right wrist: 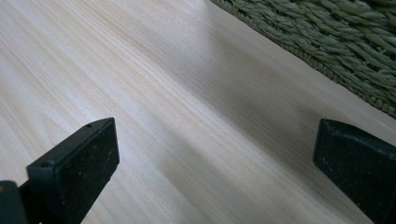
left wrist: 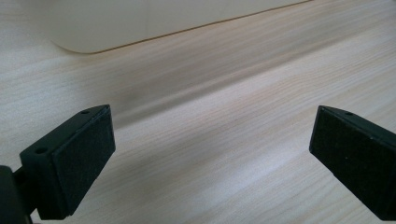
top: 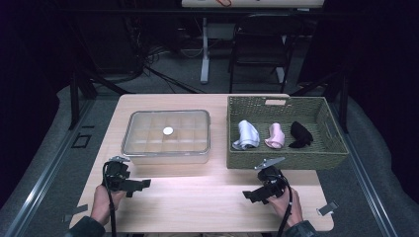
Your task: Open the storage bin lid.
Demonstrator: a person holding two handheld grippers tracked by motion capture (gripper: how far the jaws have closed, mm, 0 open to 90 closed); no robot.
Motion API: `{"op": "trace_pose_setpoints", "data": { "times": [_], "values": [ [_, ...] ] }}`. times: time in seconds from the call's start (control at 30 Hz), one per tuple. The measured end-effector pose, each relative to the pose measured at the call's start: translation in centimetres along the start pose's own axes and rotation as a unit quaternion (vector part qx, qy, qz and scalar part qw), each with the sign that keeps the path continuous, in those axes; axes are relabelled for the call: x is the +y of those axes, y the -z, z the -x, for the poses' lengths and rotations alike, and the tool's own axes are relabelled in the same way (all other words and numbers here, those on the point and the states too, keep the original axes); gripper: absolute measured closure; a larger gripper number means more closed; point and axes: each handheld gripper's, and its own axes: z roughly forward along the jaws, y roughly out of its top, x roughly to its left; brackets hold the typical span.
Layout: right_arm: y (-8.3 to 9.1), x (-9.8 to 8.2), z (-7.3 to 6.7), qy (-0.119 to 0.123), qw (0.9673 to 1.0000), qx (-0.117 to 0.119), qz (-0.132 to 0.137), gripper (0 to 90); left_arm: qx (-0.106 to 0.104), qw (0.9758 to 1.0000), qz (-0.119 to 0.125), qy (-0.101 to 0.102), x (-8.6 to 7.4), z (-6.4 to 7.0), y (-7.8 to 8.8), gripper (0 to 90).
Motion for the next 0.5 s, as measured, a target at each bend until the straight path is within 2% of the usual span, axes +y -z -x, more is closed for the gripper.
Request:
{"op": "trace_pose_setpoints", "data": {
  "times": [0.27, 0.4, 0.5],
  "values": [
    [-0.6, 0.2, -0.4, 0.006, 0.9999, 0.012, -0.007, 0.0, 0.004, 1.0, -0.001, 0.005, -0.1, -0.2, 0.1, 0.2],
    [-0.8, 0.5, -0.8, 0.012, 0.9996, 0.019, -0.014, 0.0, 0.005, 1.0, -0.004, -0.001, -0.2, -0.2, 0.2, 0.2],
    [-1.1, 1.2, -0.9, 0.017, 0.9995, 0.019, -0.02, 0.0, 0.012, 0.9999, 0.002, 0.011, -0.3, -0.7, 0.8, 0.1]
  ]
}}
